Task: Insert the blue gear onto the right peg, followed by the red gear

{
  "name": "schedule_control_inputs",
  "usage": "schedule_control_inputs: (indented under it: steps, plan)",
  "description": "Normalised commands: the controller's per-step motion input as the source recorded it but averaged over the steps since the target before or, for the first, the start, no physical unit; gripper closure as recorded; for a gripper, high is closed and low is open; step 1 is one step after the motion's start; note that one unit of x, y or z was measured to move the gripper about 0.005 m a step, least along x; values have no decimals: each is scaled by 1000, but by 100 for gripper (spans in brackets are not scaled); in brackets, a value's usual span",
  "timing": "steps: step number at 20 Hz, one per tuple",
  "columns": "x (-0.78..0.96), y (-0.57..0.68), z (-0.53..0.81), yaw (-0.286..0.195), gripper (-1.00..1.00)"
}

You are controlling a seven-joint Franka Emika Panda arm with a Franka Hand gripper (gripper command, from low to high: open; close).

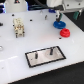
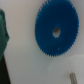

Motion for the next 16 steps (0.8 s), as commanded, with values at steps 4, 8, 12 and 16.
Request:
schedule_control_inputs:
  steps: [4, 8, 12, 16]
  plan:
    - [-311, -250, -444, 0, -100]
    - [-200, -99, -193, 0, -100]
    - [-145, 59, 0, 0, 100]
    - [-248, -38, -118, 0, 100]
